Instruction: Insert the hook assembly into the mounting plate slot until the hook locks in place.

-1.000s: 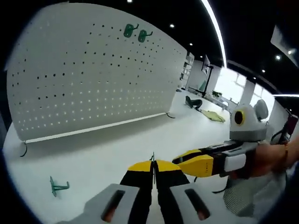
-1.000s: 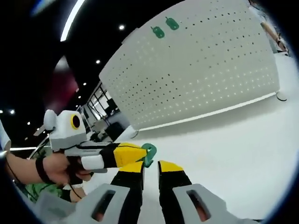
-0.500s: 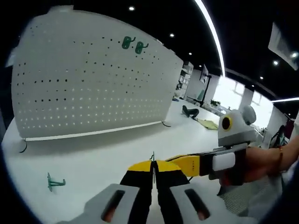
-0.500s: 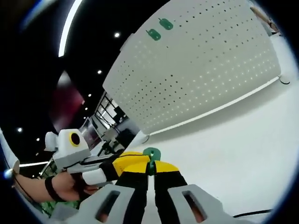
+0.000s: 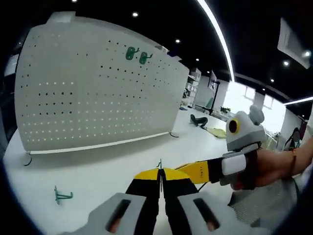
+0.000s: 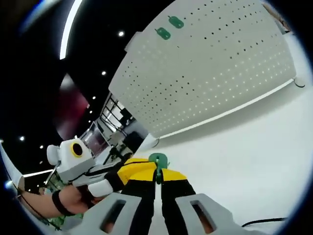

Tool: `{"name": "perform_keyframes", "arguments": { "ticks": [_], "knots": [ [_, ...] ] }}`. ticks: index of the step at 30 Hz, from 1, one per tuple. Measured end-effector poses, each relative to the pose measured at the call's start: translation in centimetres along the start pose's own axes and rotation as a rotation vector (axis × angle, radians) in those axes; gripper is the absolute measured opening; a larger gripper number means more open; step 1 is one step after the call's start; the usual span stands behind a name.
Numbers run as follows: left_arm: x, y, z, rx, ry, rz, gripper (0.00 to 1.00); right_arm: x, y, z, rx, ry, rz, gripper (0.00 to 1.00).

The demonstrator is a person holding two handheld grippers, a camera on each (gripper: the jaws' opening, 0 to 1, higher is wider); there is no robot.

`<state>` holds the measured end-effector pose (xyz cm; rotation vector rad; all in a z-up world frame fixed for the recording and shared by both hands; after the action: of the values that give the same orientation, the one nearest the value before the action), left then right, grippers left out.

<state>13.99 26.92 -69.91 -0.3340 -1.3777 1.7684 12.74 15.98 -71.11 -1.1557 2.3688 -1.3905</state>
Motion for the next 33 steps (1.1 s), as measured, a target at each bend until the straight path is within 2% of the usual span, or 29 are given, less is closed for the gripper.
{"name": "perform_keyframes", "arguments": {
  "ticks": [7, 9, 11, 16, 23, 33],
  "knots": [
    [0.4, 0.0, 0.1, -0.006, -0.007, 0.009, 0.02, 0.1, 0.0, -0.7, 0.065, 0.027, -0.020, 0.02],
    [0.7, -0.3, 0.2, -0.014, -0.004, 0.037, 0.02, 0.2, -0.4, -0.9, 0.076, 0.031, -0.011, 0.02],
    [0.9, -0.5, 0.1, 0.015, 0.005, 0.059, 0.03, 0.1, -0.7, -0.9, 0.100, 0.036, -0.012, 0.02],
    [1.2, -0.2, 0.1, 0.004, 0.017, 0.043, 0.05, 0.2, -1.0, -1.1, 0.135, 0.046, -0.014, 0.02],
    [1.9, 0.1, 0.6, -0.002, 0.027, 0.052, 0.10, 0.3, -1.9, -1.8, 0.180, 0.054, 0.017, 0.02],
    [3.6, -0.3, 1.3, -0.015, 0.024, 0.076, 0.15, 0.4, -3.6, -2.0, 0.250, 0.091, 0.050, 0.02]
  ]
}}
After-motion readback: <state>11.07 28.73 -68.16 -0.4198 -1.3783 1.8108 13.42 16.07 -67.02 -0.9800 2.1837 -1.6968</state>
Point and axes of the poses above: the point that each gripper's makers call its tool centre point, and the gripper's own axes: x roughly backward along the fingers, z roughly to its right, y roughly out of its underside, the point moved 7 cm from there along x, roughly backward along the fingers, and after that the axes turned 7 degrees about x, right-handed, at the moved point
